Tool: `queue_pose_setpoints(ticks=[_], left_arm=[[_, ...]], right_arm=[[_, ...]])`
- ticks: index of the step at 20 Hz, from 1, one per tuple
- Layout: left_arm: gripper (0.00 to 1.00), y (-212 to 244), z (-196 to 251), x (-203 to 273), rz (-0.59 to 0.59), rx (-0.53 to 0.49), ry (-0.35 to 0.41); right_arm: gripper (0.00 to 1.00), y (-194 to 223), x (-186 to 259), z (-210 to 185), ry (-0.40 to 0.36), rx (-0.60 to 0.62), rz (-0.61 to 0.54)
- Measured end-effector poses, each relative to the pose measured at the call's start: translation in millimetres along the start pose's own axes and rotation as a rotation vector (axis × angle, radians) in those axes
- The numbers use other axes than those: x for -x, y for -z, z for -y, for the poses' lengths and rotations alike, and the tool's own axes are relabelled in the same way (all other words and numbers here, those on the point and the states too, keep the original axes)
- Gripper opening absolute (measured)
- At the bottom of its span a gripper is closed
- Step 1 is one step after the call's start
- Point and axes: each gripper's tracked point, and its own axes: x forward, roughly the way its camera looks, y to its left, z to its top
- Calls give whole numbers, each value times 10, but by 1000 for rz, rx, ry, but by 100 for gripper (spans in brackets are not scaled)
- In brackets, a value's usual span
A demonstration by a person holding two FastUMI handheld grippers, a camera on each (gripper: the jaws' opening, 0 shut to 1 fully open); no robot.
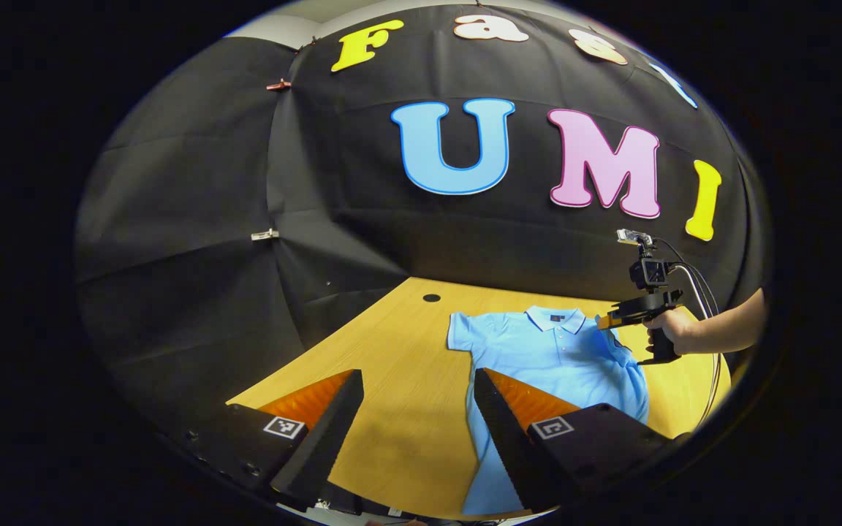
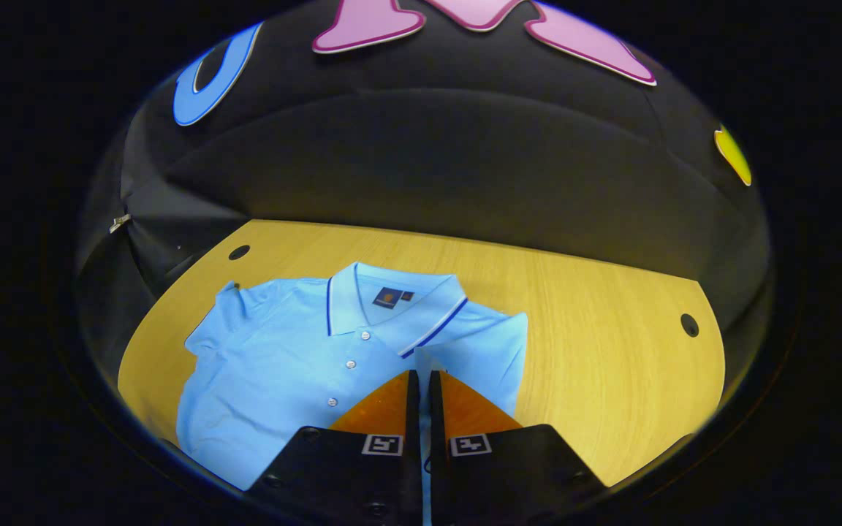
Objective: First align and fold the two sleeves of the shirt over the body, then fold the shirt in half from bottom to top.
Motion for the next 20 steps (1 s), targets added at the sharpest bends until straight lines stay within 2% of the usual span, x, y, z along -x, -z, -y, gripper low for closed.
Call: queue_pose_setpoints(ticks=[5, 8, 9, 10, 11, 13, 14, 15, 16, 18, 20], left_arm=[[97, -18, -143, -44, -4, 0, 6], [97, -77, -87, -216, -11, 12, 49], [97, -121, -42, -301, -10, 19, 68], [97, -167, 10, -421, -12, 22, 84], [97, -221, 59, -533, -11, 19, 101], [97, -407, 168, -746, 18, -1, 135], [97, -496, 220, -857, 32, -14, 151], [97, -559, 287, -988, 42, -25, 175], [97, -616, 360, -1087, 48, -33, 201], [97, -665, 472, -1328, 38, -57, 238], [97, -657, 518, -1614, 20, -98, 241]], right_arm=[[22, 145, 10, -559, -113, 23, -40], [42, 182, 147, -703, -154, 26, -47], [43, 187, 207, -709, -161, 25, -47], [57, 188, 269, -674, -159, 27, -46], [65, 180, 343, -633, -157, 24, -43], [68, 122, 512, -544, -151, 14, -23], [76, 85, 613, -463, -140, 15, -7], [89, 40, 695, -387, -127, 18, 16], [95, -7, 821, -279, -106, 27, 43], [99, -108, 1088, -80, -58, 29, 101], [99, -186, 1381, 108, -15, 20, 157]])
